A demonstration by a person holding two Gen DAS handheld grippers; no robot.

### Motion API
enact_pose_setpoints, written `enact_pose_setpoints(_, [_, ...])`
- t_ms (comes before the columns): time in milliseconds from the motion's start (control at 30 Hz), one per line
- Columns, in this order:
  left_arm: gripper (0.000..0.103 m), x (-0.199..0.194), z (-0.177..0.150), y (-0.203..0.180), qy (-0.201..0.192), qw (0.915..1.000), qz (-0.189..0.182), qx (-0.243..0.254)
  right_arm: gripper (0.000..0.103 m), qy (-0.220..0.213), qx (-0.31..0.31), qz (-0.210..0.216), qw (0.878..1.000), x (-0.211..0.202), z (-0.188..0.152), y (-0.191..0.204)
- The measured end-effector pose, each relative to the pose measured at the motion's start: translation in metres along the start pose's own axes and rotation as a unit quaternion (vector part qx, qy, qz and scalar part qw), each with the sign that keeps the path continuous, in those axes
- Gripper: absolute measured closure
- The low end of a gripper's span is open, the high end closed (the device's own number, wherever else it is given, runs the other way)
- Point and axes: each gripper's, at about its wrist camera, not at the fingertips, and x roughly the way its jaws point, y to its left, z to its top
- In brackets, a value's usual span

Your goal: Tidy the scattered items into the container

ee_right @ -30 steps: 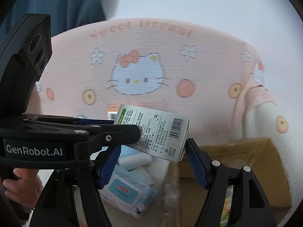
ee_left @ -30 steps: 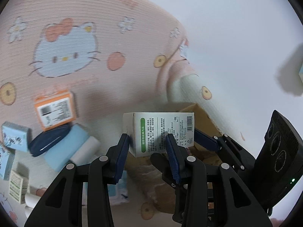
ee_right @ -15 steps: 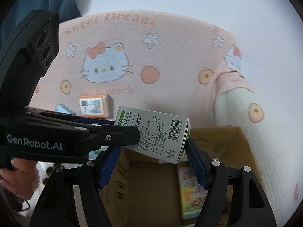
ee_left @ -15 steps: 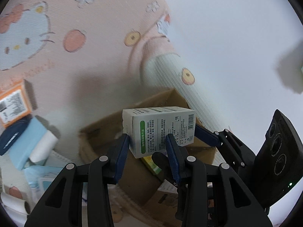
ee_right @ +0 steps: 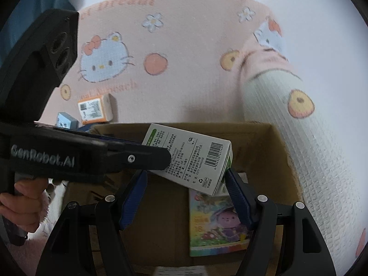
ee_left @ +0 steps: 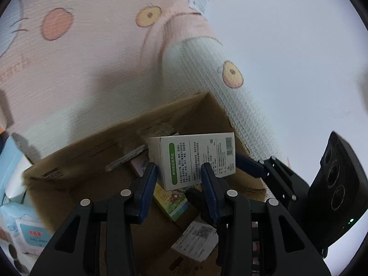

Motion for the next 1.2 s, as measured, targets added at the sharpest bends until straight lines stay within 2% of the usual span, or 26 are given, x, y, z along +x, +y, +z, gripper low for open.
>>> enact_pose_setpoints(233, [0.06,0.042,0.014,-0.015,0.041,0.9986,0.028,0.016,0.034,0.039,-0.017,-0.007,0.999,0.024,-0.002,-0.029])
enact_pose_setpoints(333, [0.06,0.053,0.02,-0.017,0.054,0.9975,0.039,0.025,0.034,0.054,-0.001,0.012,0.998,0.033,-0.002,-0.045])
enact_pose_setpoints(433, [0.06,0.063,0.026,-0.012,0.067,0.9973,0.03,0.006,0.034,0.069,0.008,0.025,0.997,0.042,0.002,-0.058])
enact_pose_setpoints(600, [0.06,0.079,0.028,-0.005,0.086,0.9959,0.019,-0.016,0.034,0.107,-0.027,0.013,0.994,0.057,0.009,-0.06])
enact_pose_setpoints(767, [0.06,0.094,0.023,-0.005,0.096,0.9948,0.032,-0.017,0.034,0.142,-0.081,-0.013,0.986,0.075,0.007,-0.057])
enact_pose_setpoints(833, [0.06,0.101,0.021,-0.003,0.099,0.9942,0.035,-0.024,0.034,0.148,-0.108,-0.029,0.983,0.08,0.005,-0.052])
enact_pose_setpoints(967, [0.061,0.108,0.021,0.007,0.11,0.9926,0.013,-0.048,0.034,0.151,-0.136,-0.038,0.978,0.081,0.002,-0.049])
enact_pose_setpoints(1067, [0.066,0.111,0.019,0.01,0.108,0.9925,0.029,-0.049,0.034,0.155,-0.152,-0.04,0.975,0.081,-0.001,-0.047])
enact_pose_setpoints(1133, [0.066,0.111,0.018,0.008,0.098,0.9925,0.066,-0.03,0.034,0.157,-0.162,-0.045,0.973,0.081,-0.003,-0.045])
enact_pose_setpoints(1200, [0.066,0.111,0.018,0.009,0.096,0.993,0.063,-0.029,0.034,0.16,-0.167,-0.046,0.972,0.08,-0.004,-0.045])
